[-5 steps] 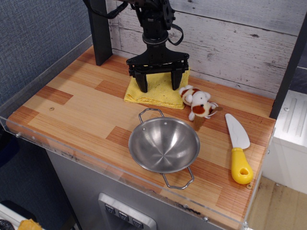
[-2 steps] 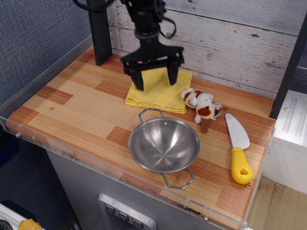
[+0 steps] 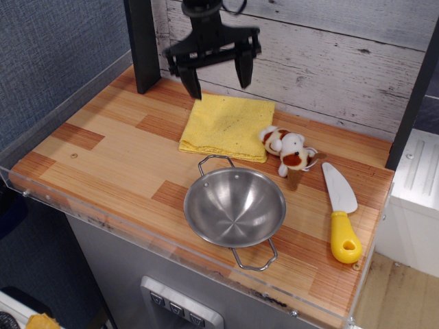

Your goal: Move the yellow cloth and place it above the silver vessel.

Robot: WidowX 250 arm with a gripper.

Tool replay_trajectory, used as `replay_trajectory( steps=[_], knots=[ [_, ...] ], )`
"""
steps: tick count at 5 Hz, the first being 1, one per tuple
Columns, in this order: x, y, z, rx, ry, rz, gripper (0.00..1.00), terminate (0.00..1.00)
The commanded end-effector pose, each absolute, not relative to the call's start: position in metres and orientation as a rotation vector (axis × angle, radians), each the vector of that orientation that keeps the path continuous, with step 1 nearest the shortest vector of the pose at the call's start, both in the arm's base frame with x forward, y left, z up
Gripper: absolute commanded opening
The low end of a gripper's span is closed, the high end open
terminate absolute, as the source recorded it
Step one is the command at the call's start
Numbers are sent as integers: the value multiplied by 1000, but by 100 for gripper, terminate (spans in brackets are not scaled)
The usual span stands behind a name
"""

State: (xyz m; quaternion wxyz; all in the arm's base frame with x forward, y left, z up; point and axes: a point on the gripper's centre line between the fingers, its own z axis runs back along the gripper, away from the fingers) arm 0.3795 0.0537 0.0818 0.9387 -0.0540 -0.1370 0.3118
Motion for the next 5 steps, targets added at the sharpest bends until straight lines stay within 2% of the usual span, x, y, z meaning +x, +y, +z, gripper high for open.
replay_trajectory(
  steps=[1,2,4,5],
  knots=[
    [365,46,154,-157,-444,630,100,0],
    [347,49,169,-144,-527,632,100,0],
    [347,49,169,-144,-527,632,100,0],
    [347,49,169,-144,-527,632,100,100]
  ],
)
